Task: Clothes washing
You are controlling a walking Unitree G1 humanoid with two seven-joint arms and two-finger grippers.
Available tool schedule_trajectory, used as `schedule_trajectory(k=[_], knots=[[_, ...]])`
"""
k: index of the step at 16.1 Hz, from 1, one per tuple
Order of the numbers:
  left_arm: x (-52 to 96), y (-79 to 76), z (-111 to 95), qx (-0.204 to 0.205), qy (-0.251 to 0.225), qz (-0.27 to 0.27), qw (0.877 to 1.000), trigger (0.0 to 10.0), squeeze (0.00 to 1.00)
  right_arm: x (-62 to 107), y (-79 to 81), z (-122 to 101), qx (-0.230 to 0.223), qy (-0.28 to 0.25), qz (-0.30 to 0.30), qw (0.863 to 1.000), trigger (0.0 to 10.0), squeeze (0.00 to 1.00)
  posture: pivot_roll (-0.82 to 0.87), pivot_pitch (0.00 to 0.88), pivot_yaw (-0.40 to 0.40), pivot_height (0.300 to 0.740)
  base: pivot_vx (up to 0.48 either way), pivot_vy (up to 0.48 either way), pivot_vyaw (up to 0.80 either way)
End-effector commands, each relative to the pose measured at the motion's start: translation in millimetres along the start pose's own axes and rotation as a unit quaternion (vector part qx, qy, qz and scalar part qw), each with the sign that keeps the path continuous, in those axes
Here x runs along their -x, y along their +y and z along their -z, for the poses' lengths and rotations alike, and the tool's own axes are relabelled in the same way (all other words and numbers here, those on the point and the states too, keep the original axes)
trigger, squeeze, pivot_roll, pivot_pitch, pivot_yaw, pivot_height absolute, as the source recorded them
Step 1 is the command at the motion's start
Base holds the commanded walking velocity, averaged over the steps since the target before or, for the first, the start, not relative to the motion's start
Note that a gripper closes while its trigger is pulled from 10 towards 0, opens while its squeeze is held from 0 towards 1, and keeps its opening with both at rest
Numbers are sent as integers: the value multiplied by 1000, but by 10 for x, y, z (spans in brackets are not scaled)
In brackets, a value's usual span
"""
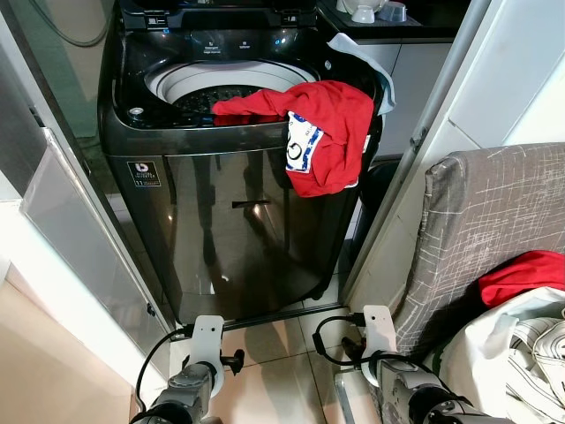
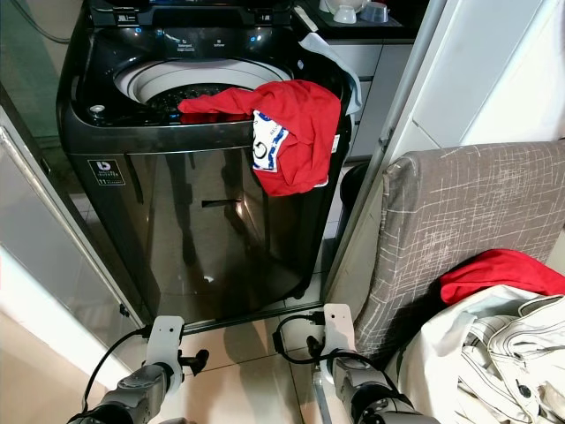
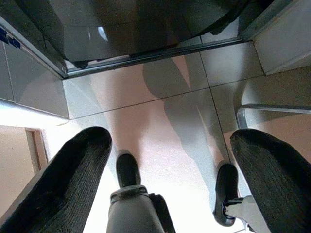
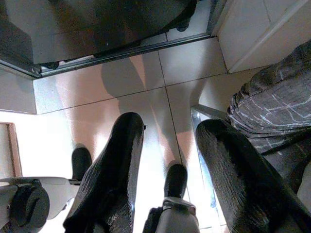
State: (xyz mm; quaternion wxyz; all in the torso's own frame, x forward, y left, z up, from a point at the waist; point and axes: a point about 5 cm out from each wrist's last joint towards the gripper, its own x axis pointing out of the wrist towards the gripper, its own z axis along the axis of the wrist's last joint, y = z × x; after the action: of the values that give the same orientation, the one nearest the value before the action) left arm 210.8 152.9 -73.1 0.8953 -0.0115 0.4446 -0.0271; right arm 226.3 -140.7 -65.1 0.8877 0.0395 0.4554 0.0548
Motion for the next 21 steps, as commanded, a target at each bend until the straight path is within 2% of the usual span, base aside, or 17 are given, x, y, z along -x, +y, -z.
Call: schedule_trajectory(k=[1,21], knots=[[-5,-24,-33,-4,-5,5,1000,10000,0,4,-32,1,4,3,5,1000,10000,0,-7,5,-49,740,0,0,0],[0,-43,18,-11,1,7,1000,10000,0,10,-49,66,14,19,8,1000,10000,0,-11,15,-48,740,0,0,0]])
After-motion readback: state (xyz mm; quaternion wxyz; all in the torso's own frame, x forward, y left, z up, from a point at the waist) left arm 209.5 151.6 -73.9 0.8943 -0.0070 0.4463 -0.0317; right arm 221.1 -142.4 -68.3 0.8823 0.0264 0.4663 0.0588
